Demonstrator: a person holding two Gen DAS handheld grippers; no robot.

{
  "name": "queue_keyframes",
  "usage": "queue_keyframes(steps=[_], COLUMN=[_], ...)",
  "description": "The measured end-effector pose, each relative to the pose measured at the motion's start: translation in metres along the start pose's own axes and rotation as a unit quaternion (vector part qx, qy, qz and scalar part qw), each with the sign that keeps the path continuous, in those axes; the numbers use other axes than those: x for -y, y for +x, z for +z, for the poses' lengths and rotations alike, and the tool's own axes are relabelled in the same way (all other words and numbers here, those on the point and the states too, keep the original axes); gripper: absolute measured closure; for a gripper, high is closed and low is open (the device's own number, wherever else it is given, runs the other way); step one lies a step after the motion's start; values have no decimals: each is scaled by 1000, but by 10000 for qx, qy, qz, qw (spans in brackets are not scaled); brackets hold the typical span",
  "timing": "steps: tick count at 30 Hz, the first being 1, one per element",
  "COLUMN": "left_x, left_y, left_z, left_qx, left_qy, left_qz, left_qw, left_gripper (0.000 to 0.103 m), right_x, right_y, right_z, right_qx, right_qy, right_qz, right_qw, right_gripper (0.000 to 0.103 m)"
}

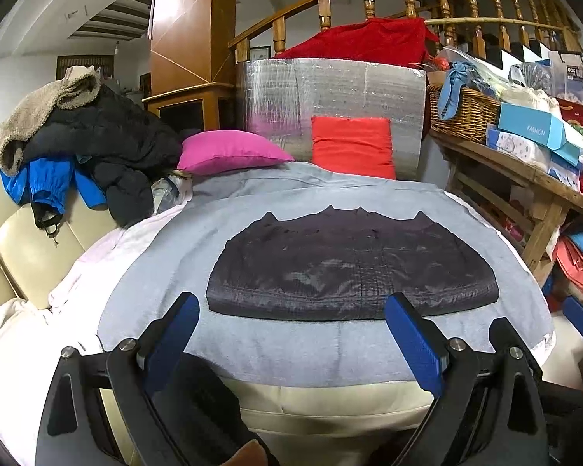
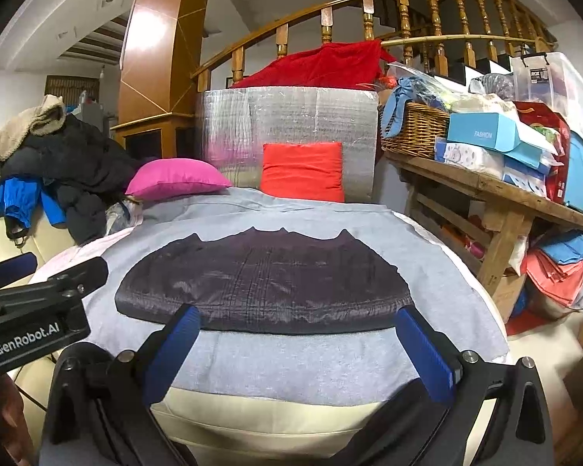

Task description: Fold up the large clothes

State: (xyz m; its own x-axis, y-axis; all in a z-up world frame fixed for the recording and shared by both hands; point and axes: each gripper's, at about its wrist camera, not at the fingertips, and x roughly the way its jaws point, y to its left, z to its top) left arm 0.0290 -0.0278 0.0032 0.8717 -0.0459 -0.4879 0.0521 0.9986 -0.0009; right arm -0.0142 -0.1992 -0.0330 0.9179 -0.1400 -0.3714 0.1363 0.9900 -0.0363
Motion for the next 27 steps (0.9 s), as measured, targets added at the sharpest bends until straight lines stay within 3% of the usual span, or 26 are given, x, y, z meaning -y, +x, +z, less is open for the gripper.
queue_keyframes(steps=[27], left_x=[3], left_y=[2], left_z=[-2], left_qx=[-15], left_qy=[51], left_qz=[1], left_qw=[10000], left_gripper=[6], right_x=[9], right_y=[9], right_z=[3], right_qx=[-143], right_qy=[147], right_qz=[-221], right_qw=[9995], right_gripper=[1])
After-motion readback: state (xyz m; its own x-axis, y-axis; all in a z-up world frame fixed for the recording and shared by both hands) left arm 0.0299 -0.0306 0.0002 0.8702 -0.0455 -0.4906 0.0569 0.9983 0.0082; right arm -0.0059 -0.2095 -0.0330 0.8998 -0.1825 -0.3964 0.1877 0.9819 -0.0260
